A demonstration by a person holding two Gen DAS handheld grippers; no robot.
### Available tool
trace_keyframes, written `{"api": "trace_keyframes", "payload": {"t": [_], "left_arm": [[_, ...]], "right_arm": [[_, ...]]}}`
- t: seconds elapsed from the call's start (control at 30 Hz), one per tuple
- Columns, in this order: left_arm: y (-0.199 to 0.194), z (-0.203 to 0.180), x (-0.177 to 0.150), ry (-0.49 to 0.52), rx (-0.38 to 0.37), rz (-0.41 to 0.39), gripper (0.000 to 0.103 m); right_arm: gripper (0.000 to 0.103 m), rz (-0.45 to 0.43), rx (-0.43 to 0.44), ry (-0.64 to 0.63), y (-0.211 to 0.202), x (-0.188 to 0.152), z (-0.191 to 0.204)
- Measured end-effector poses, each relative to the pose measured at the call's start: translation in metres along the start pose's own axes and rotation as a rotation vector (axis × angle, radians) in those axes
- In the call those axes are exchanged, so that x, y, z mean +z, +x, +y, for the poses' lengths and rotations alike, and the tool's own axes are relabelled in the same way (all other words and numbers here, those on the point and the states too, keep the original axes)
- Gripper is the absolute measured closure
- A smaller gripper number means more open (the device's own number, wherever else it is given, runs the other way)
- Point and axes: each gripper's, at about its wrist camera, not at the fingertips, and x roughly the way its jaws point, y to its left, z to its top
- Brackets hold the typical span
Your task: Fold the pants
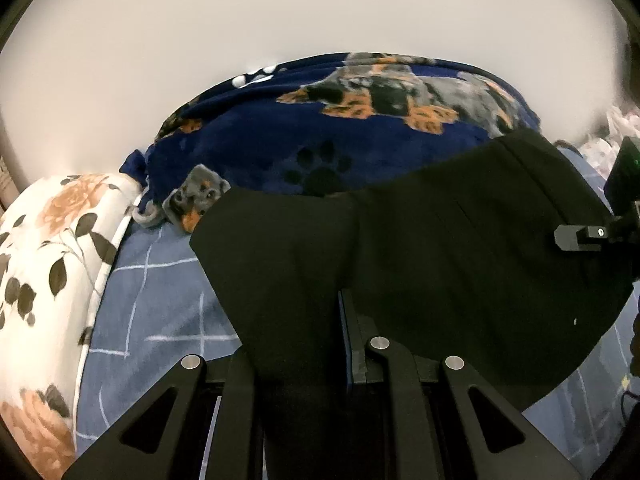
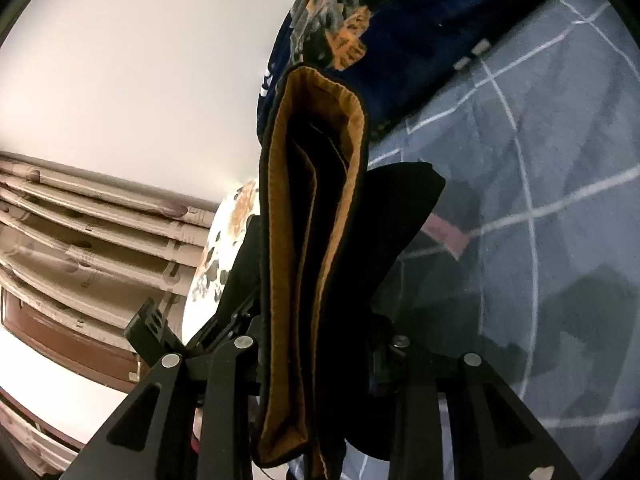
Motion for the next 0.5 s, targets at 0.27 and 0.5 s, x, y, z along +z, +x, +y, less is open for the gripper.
{"api": "trace_keyframes", "payload": {"t": [0.27,0.5], "left_arm": [[0.029,0.020,0.019,-0.012,0.033,-0.015,0.088],[0.051,0.035,0.024,-0.037,0.051,-0.014,0.088]], "right_arm": [[0.075,-0.014,0.028,0.017,0.030,0.029,-0.008],[0.075,-0.020,0.037,0.028,0.041,0.032,-0.016]]}}
